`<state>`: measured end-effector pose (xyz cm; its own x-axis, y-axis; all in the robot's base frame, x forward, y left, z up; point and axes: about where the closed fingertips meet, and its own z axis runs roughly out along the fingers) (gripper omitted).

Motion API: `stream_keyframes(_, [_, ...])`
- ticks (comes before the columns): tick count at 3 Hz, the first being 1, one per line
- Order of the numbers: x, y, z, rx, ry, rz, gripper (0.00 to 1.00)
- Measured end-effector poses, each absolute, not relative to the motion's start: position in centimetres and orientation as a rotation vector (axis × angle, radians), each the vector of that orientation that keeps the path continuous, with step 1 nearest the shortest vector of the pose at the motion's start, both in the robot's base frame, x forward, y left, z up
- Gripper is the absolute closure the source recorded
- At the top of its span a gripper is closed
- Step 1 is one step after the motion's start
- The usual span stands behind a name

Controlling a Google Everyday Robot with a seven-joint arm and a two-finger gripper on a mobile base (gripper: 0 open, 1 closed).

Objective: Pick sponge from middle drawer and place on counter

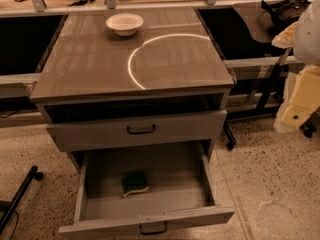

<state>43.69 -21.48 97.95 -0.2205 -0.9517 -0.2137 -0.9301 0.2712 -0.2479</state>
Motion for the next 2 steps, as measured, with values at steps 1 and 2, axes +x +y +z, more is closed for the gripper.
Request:
stream_keyframes(1, [43.69, -21.48, 97.95, -1.72, 2.227, -0.095, 0.19])
stream_keyframes(2, [43.7, -21.48, 97.95, -1.72, 2.227, -0.095, 0.19])
